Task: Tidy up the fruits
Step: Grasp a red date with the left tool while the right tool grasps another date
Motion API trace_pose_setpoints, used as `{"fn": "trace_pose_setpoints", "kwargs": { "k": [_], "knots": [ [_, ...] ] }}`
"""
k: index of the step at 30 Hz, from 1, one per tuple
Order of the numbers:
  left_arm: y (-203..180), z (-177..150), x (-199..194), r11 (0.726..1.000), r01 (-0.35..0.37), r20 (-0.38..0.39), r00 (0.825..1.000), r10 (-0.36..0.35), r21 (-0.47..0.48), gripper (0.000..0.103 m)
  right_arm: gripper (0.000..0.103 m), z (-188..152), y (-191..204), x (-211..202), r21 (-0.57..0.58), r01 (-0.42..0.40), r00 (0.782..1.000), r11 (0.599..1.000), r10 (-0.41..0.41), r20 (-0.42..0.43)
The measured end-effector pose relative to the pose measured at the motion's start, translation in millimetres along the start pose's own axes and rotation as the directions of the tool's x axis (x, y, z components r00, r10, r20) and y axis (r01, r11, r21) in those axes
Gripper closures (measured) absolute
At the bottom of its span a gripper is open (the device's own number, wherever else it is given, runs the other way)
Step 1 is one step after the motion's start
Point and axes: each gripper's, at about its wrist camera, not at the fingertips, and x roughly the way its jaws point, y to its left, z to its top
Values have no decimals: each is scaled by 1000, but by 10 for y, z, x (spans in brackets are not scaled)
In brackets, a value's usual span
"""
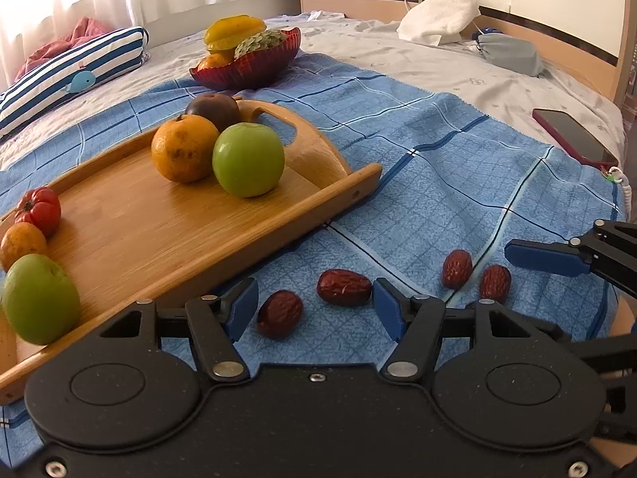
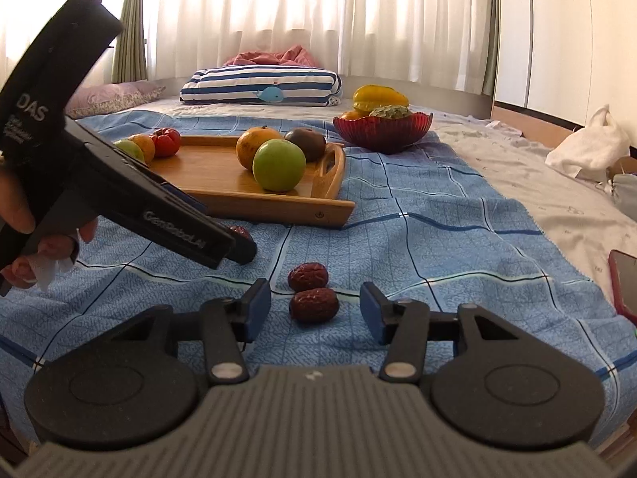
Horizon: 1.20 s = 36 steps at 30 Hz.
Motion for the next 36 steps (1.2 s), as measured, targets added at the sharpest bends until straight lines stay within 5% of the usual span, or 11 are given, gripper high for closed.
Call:
{"fn": "trace_pose_setpoints", "kwargs": {
  "k": [8,16,25,30,36],
  "knots": [
    [73,-30,-136,1000,-20,14,1000,20,-8,48,50,-17,23,20,-9,-2,1000,1000,2,-2],
    [147,-89,-240,994,-17,9,1000,18,-104,73,63,-5,27,-10,-5,39,999,999,-39,36],
    [239,-100,-114,977,-26,-18,1000,22,-210,73,71,9,25,-13,19,14,1000,1000,-15,21],
    [238,-84,-23,973,-22,-12,1000,20,-231,85,73,7,54,-18,19,1,1000,1000,-1,12],
    [169,-62,-175,982,-39,21,999,44,-186,85,74,56,115,-78,-9,9,1000,1000,-8,29]
  ]
}}
